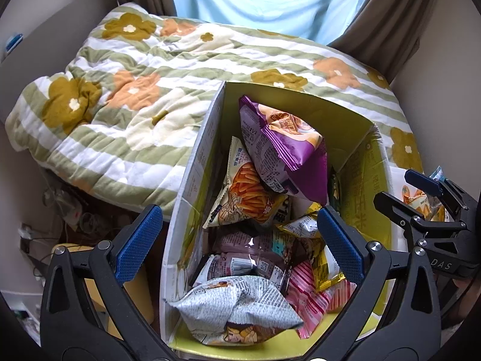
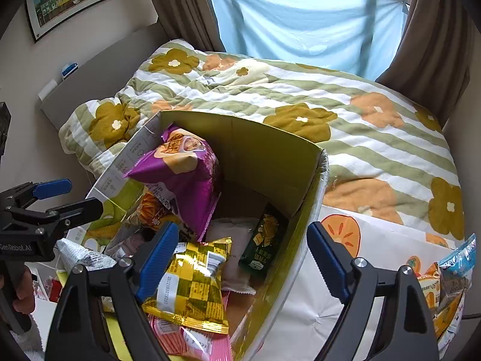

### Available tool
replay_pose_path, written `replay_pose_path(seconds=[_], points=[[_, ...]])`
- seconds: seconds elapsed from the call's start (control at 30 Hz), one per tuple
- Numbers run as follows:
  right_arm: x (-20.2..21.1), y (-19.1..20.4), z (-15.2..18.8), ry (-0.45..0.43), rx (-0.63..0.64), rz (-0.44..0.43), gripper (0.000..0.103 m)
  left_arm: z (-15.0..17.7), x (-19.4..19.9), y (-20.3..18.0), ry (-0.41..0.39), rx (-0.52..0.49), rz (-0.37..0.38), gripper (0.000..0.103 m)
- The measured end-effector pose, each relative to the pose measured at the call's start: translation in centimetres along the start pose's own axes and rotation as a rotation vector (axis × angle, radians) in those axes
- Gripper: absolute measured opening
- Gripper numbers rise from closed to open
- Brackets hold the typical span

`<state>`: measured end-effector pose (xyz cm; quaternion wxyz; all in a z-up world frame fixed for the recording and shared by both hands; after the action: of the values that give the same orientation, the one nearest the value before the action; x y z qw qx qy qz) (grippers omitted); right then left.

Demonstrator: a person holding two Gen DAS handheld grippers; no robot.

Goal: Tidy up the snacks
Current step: 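Carry the purple bag and green packet into the box and release both, then move both tools back to the remaining snacks on the sheet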

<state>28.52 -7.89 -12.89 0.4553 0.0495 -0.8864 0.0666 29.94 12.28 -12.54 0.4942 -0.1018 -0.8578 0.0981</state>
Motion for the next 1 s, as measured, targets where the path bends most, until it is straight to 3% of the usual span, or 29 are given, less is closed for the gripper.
replay_pose_path(seconds=[0.23,0.5,0.53,0.6,0.77,1.0], points=[[2.4,0.7,0.4,-0.043,-0.001,0.003,0.085,0.5,2.6,-0.5,-0.051,-0.016,0.014,0.102],[5.8,0.1,1.7,-0.095,-0.058,0.062,0.085,1.0,3.9,-2.6,-0.081,-0.089,0.103,0.102],[6.2,-0.2,2.0,-0.099,-0.069,0.075,0.085,0.9,3.9,-3.3,-0.087,-0.107,0.118,0.102],[7.1,-1.0,2.9,-0.111,-0.097,0.109,0.102,0.9,3.9,-4.6,-0.094,-0.138,0.142,0.102],[9.2,-4.1,5.1,-0.141,-0.160,0.177,0.102,0.7,3.3,-9.0,-0.090,-0.214,0.199,0.102],[11.5,-12.4,8.5,-0.113,-0.263,0.360,0.103,0.2,0.7,-17.8,-0.034,-0.320,0.298,0.102]])
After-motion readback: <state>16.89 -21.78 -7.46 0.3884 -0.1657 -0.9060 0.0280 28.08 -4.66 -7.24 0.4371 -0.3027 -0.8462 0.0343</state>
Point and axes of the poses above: each gripper's, at about its wrist camera, not at the fingertips, and x roughly against the way its jaws point, y to its left, z to its underside, the point moved 1 cm from there along -x, roughly the way its jaws point, and after that the axes turned 10 degrees about z, right-handed, at the moved point
